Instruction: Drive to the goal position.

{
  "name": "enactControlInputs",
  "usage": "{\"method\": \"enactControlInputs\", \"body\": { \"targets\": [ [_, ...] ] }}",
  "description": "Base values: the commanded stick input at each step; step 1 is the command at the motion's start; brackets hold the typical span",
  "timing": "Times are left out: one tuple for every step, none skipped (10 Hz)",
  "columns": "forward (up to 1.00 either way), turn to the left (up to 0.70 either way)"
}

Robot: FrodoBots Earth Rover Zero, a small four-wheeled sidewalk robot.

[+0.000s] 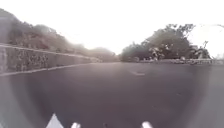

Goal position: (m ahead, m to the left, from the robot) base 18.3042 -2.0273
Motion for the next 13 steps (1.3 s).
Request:
{"method": "enactControlInputs", "body": {
  "targets": [
    [0.7, -0.12],
    [0.7, 0.0],
    [0.7, 0.0],
    [0.7, 0.0],
    [0.7, 0.0],
    [0.7, 0.0],
    [0.7, 0.0],
    [0.7, 0.0],
    [0.7, 0.0],
    [0.7, 0.0],
    [0.7, 0.0],
    [0.7, 0.0],
    [0.7, 0.0]
  ]
}}
